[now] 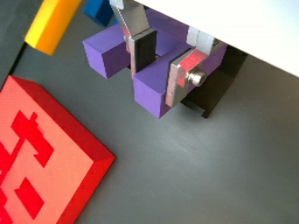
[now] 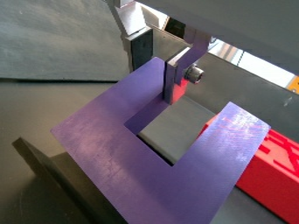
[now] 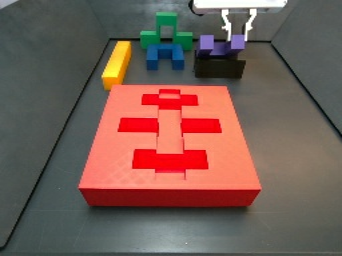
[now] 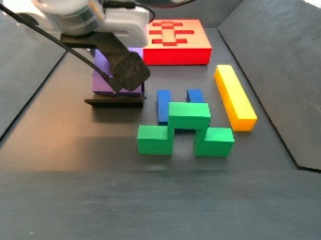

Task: Pick up the purple object. Move up. Place the purple object on the fixture. Regrasp the purple object. Move to above the board. Insert the purple object.
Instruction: Place the purple object on the fixture, then regrasp the purple object.

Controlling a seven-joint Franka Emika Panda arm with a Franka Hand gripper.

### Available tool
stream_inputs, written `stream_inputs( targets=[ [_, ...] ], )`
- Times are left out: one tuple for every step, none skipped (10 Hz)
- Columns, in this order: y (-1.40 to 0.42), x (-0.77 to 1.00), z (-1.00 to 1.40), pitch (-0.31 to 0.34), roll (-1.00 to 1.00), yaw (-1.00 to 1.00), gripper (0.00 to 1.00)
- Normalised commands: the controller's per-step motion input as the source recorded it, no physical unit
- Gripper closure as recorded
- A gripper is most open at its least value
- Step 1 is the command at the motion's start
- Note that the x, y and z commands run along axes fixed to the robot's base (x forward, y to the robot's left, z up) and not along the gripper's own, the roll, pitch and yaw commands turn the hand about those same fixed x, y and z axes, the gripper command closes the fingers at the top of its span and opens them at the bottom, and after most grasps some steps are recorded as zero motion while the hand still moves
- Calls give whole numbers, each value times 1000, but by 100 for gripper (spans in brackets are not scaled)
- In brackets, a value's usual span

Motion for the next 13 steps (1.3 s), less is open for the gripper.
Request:
stream_inputs(
  targets=[
    [0, 0, -49, 0, 0, 0, 100],
    [0, 0, -60, 0, 0, -17, 100],
    [0, 0, 0, -23, 0, 0, 100],
    [0, 0, 0, -9, 0, 0, 100],
    [0, -66, 0, 0, 111, 0, 100],
    [0, -171, 0, -163, 257, 0, 100],
    [-9, -129, 0, -100, 229, 0, 100],
    [0, 0, 0, 0, 0, 0, 0],
    [0, 0, -31, 0, 0, 0, 0],
    [-31, -29, 46, -283, 266, 0, 0],
    [-337, 0, 697, -526, 683, 260, 0],
    [-223, 0, 609, -231, 1000, 397, 0],
    [-260, 29, 526, -229, 1000, 389, 0]
  ],
)
